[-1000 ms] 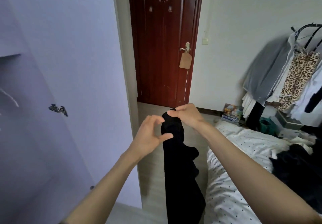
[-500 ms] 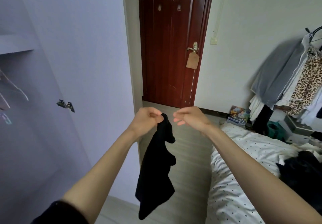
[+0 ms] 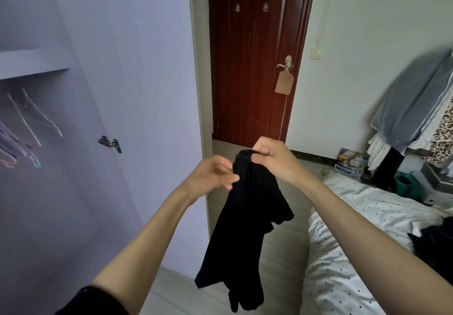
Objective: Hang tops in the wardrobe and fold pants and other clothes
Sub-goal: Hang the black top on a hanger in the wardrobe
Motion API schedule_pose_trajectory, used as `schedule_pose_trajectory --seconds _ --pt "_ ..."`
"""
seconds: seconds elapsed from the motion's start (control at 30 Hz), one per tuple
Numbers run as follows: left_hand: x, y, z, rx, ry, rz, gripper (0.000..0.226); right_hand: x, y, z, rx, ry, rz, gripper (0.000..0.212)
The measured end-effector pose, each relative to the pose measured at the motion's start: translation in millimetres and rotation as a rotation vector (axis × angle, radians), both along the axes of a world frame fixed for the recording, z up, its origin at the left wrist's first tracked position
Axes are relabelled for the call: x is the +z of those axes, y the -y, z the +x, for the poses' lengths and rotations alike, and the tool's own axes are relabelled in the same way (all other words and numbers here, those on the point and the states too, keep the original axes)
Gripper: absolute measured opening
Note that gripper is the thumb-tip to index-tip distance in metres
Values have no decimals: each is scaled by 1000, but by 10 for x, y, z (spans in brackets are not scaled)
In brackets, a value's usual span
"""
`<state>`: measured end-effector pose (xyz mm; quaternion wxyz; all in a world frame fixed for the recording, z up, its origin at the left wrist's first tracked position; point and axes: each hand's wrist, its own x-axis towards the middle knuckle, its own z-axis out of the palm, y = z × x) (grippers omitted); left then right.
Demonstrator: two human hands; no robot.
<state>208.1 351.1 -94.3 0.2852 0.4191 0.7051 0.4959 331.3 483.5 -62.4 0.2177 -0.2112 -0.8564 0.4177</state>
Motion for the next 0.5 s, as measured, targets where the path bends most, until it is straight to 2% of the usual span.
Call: schedule_pose_trajectory --seconds 0.07,0.17,0.23,0.3,0.43,0.5 --pt "-98 -24 39 5 -41 -71 16 26 -6 -18 -13 -39 -22 17" --pt "-216 -61 109 96 -94 -62 30 52 21 -66 -13 -54 -40 12" --pt "-229 -66 112 167 -131 -40 31 67 5 -75 -22 -49 -27 14" --pt "-191 -44 57 221 -127 -19 26 85 -50 -56 -25 -32 -62 7" --pt "-68 36 -38 135 -96 -44 18 54 -170 43 37 114 -170 30" --pt "-7 56 -59 104 -139 -44 16 20 -183 76 72 143 -180 22"
